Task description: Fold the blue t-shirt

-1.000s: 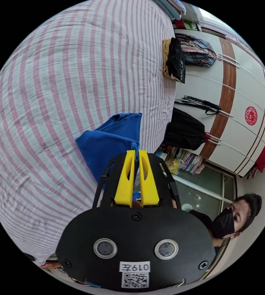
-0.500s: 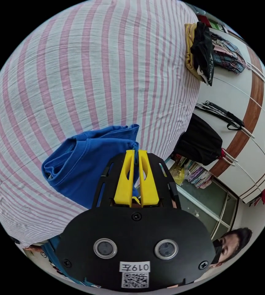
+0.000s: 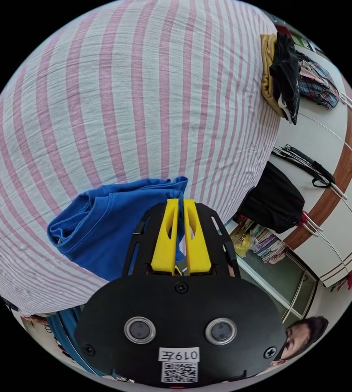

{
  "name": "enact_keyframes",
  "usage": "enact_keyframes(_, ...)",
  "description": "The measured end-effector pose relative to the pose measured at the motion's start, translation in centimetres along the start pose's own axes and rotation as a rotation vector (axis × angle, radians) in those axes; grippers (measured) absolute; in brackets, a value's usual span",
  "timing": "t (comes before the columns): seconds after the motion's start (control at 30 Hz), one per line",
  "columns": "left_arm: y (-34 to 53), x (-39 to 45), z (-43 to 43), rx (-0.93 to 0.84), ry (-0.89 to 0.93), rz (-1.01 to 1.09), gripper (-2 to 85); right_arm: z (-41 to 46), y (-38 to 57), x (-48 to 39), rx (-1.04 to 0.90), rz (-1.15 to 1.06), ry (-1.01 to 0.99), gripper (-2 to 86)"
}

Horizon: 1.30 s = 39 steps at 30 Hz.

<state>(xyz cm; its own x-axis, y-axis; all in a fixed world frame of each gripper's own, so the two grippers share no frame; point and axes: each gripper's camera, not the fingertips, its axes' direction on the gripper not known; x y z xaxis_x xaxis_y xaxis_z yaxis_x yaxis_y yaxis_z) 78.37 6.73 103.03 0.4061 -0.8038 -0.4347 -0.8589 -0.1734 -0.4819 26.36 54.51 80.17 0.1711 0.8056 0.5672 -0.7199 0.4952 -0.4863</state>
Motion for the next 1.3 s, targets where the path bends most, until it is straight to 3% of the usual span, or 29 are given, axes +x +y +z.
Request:
enact_keyframes(0.43, 5.0, 3.8, 7.5, 0.050, -0.001, -0.017, 3.2, 0.7, -5.4, 0.6, 0.007, -0.018, 0.159, 5.9)
enact_keyframes(0.6, 8.1, 4.5, 10.0, 0.111, 0.047, 0.041, 2.2, 0.7, -7.7, -4.7, 0.034, -0.275, 0.304, 1.8)
enact_keyframes(0.73, 10.7, 4.7, 12.1, 0.141, 0.106, 0.122, 1.7, 4.8, -10.4, -9.8, -0.100, -0.580, 0.350, -0.3)
enact_keyframes(0.87, 14.0, 3.5, 15.4, 0.150, 0.065, 0.161, 1.3, 9.0, -14.6, -12.0, -0.173, -0.710, 0.437, -0.9)
enact_keyframes(1.03, 21.4, 2.3, 17.9, 0.325, -0.048, 0.387, 0.9, 11.7, -19.5, -11.8, -0.322, -0.769, 0.578, -0.9)
enact_keyframes(1.13, 29.1, 2.2, 21.7, 0.480, -0.271, 0.613, 0.8, 11.7, -22.1, -14.0, -0.377, -0.858, 0.605, -0.8)
enact_keyframes(1.3, 39.3, 2.2, 33.7, 0.590, -0.469, 0.841, 0.7, 13.5, -29.6, -20.6, -0.350, -1.020, 0.521, 2.3)
